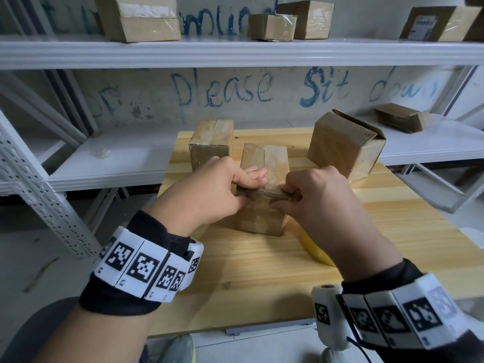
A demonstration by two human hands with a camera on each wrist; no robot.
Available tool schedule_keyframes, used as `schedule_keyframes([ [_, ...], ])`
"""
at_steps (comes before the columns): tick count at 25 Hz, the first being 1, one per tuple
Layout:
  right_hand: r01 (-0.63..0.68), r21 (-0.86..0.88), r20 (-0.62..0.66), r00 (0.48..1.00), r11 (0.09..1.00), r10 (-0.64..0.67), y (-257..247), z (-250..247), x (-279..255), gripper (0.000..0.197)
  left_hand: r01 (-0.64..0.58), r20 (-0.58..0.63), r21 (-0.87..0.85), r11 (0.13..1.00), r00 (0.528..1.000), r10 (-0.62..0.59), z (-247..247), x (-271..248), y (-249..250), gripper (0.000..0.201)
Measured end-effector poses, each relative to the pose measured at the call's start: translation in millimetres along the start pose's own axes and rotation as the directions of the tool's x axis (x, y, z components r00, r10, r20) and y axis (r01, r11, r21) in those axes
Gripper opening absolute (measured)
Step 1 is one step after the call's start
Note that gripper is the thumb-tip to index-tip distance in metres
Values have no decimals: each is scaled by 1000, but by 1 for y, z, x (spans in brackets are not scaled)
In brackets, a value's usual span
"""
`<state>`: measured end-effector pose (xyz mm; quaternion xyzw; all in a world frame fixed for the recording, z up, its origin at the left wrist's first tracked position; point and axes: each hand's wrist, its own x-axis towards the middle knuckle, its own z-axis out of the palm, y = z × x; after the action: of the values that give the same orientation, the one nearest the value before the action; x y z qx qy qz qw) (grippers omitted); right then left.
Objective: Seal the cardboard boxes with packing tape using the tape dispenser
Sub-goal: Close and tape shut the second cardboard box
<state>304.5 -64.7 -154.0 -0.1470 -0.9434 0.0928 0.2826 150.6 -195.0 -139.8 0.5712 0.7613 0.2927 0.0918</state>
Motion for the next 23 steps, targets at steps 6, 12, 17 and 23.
schedule_keyframes([
  [6,86,137,66,993,987,-96,16,-6,5,23,71,176,-43,997,982,-62,-9,1,-1,49],
  [12,48,223,76,995,974,-67,24,-7,0,13,77,97,-244,967,994,-55,-13,-5,-8,45],
  [17,46,224,72,995,973,-64,23,-6,-1,16,92,84,-224,970,994,-75,-14,-7,-6,38],
  [23,-28,247,125,992,969,-3,19,-9,-4,16,109,60,-256,961,993,-97,-17,-11,-3,29],
])
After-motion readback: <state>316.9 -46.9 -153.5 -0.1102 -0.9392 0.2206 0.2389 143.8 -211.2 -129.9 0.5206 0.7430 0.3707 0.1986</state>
